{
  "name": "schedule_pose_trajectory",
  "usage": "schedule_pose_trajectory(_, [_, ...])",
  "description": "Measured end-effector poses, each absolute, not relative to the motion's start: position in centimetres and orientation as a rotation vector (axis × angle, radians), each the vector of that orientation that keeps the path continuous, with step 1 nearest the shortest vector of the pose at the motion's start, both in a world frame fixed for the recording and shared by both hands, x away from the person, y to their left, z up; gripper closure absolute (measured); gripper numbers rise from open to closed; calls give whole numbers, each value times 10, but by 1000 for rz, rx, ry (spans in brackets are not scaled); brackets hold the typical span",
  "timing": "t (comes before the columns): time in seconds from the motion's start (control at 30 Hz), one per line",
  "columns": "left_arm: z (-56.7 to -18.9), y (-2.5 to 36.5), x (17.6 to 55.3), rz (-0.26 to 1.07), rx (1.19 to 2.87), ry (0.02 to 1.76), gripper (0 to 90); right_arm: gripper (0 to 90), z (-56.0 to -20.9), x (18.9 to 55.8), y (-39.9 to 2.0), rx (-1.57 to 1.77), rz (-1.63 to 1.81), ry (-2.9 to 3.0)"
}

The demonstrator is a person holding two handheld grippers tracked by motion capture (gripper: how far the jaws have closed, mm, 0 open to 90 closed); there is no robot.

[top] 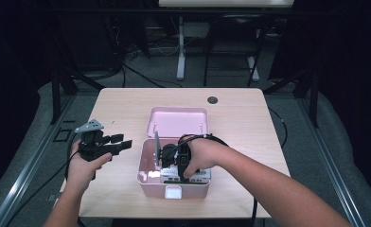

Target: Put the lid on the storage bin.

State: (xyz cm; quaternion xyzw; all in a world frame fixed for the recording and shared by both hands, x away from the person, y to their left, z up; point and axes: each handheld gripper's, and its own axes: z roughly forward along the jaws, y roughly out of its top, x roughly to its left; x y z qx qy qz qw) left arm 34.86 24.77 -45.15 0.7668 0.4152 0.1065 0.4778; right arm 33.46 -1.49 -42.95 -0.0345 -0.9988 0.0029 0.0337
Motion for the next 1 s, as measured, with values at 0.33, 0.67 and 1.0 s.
schedule_pose_trajectory(0.33, [-451,248,349,260,1872,1014,478,612,-443,336,-14,-102,33,-3079])
schedule_pose_trajectory(0.67, [-452,248,349,258,1875,1013,478,611,-451,340,-14,-93,46,-3088])
schedule_pose_trajectory(1.0, [-452,248,349,257,1874,1009,478,610,-460,340,-13,-84,50,-3070])
